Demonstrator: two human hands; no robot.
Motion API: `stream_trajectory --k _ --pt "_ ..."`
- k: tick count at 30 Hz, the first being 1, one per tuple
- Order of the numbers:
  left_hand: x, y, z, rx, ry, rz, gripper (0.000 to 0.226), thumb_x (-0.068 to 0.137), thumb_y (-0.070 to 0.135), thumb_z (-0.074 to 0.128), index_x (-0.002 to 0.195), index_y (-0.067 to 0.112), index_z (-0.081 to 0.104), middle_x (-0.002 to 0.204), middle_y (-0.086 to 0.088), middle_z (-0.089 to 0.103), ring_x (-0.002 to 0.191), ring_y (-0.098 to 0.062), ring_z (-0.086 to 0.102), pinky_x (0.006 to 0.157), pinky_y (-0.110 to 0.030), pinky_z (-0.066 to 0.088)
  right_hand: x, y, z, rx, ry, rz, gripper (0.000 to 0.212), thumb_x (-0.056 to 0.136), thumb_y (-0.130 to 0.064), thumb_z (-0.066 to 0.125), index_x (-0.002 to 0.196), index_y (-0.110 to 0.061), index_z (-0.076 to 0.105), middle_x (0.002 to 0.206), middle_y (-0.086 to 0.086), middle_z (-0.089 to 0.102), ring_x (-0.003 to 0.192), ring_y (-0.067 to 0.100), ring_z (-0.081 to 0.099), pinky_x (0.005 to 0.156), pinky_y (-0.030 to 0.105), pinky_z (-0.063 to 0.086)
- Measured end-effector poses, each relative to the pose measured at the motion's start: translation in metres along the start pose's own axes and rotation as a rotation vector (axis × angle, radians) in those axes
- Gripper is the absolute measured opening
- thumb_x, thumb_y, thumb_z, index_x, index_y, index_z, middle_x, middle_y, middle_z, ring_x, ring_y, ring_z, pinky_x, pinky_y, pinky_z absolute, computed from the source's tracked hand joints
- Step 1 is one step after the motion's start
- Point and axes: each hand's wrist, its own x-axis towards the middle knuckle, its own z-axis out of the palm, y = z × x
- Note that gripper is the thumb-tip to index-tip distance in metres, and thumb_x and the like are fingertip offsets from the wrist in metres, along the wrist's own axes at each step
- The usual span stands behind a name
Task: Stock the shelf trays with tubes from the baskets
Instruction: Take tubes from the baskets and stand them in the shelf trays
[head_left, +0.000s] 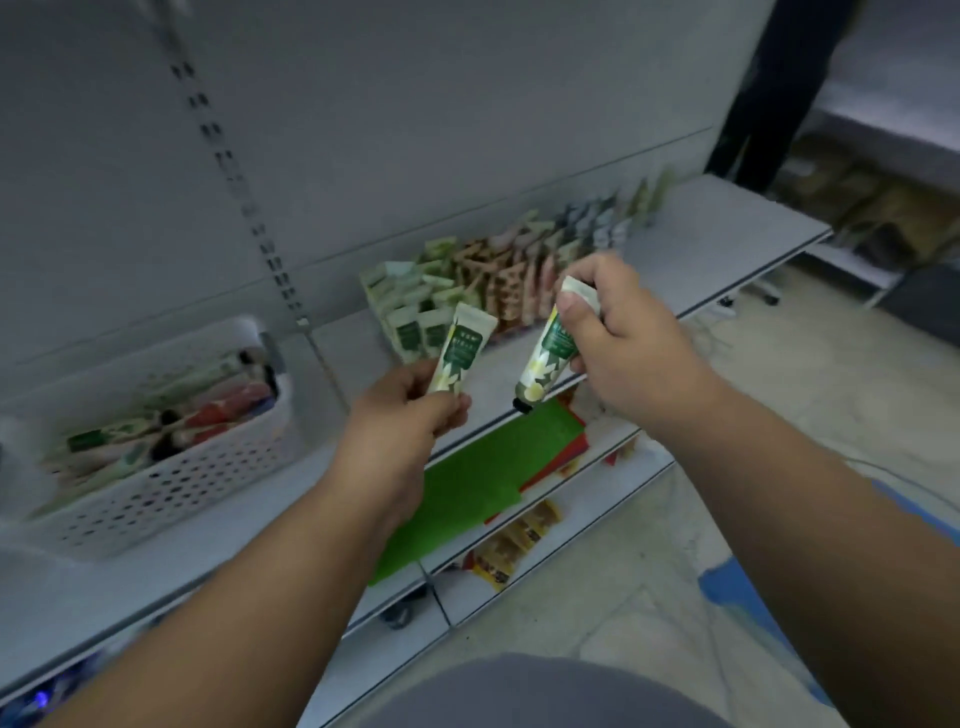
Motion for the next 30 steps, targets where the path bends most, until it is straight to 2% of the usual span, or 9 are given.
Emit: stream_trajectory --k 2,4,7,10,13,17,20,24,30 --pt "0.005 -0.005 0.043 -0.068 0.002 -0.014 0.017 0.091 0.000 0.055 0.100 0.011 0.064 0.087 -0.008 0.062 0.080 -0.019 0.060 0.079 -0.032 0.051 0.003 0.026 -0.034 0.002 -0.002 0.048 0.004 0.100 -0.033 0.042 0.101 -0.031 0.045 0.082 -0.002 0.057 0.075 0.023 0.062 0.069 0.051 0.053" --pt "0.011 -0.009 0.086 -0.104 0.015 0.004 0.017 0.094 0.006 0.054 0.108 0.013 0.059 0.090 -0.007 0.059 0.079 -0.017 0.060 0.077 -0.032 0.049 0.009 0.051 -0.068 -0.023 -0.012 0.083 0.006 0.099 -0.028 0.043 0.104 -0.029 0.046 0.084 0.003 0.059 0.073 0.023 0.063 0.067 0.051 0.053" --pt "0.020 -0.011 0.134 -0.119 0.021 0.048 0.018 0.095 0.008 0.054 0.105 0.023 0.055 0.094 -0.004 0.061 0.083 -0.018 0.063 0.076 -0.032 0.051 0.025 0.080 -0.101 -0.036 -0.054 0.124 0.011 0.096 -0.023 0.046 0.106 -0.027 0.046 0.087 0.005 0.061 0.073 0.022 0.065 0.066 0.050 0.054" --pt "0.035 -0.015 0.164 -0.029 0.036 0.100 0.020 0.093 0.010 0.059 0.101 0.029 0.058 0.087 0.009 0.067 0.091 -0.018 0.067 0.082 -0.034 0.053 0.046 0.104 -0.115 -0.026 -0.094 0.124 0.010 0.095 -0.025 0.048 0.103 -0.030 0.047 0.086 0.003 0.062 0.076 0.023 0.065 0.068 0.051 0.055" --pt "0.062 -0.021 0.179 0.101 0.060 0.133 0.026 0.090 0.019 0.066 0.096 0.043 0.059 0.089 0.010 0.067 0.094 -0.019 0.065 0.086 -0.041 0.052 0.071 0.125 -0.120 -0.057 -0.085 0.095 0.005 0.096 -0.027 0.050 0.099 -0.031 0.048 0.080 0.006 0.064 0.073 0.026 0.064 0.068 0.050 0.054" --pt "0.109 -0.015 0.202 0.250 0.043 0.137 0.019 0.087 0.029 0.067 0.098 0.041 0.056 0.091 0.000 0.064 0.090 -0.023 0.063 0.086 -0.050 0.052 0.106 0.157 -0.131 -0.100 0.043 0.112 0.006 0.094 -0.028 0.058 0.097 -0.033 0.057 0.071 -0.004 0.058 0.062 0.014 0.055 0.058 0.035 0.047" --pt "0.136 -0.011 0.223 0.263 0.080 0.170 0.017 0.089 0.024 0.065 0.092 0.039 0.057 0.090 -0.006 0.063 0.087 -0.025 0.063 0.085 -0.053 0.052 0.136 0.176 -0.149 -0.127 0.058 0.100 0.004 0.090 -0.028 0.063 0.093 -0.029 0.065 0.068 -0.009 0.055 0.060 0.006 0.050 0.057 0.024 0.042" --pt "0.159 -0.013 0.243 0.279 0.109 0.152 0.017 0.091 0.021 0.063 0.098 0.036 0.058 0.086 0.005 0.065 0.083 -0.013 0.063 0.080 -0.042 0.054 0.183 0.200 -0.159 -0.183 0.063 -0.019 0.018 0.092 -0.027 0.062 0.108 -0.019 0.067 0.075 -0.007 0.055 0.067 0.010 0.049 0.058 0.016 0.034" --pt "0.181 -0.022 0.274 0.243 0.330 0.149 0.026 0.091 0.017 0.062 0.087 0.043 0.058 0.083 0.008 0.065 0.084 -0.015 0.063 0.074 -0.035 0.049 0.264 0.234 -0.132 -0.249 -0.117 -0.315 0.022 0.096 -0.024 0.055 0.113 -0.013 0.065 0.089 -0.008 0.053 0.073 0.001 0.045 0.060 0.006 0.029"
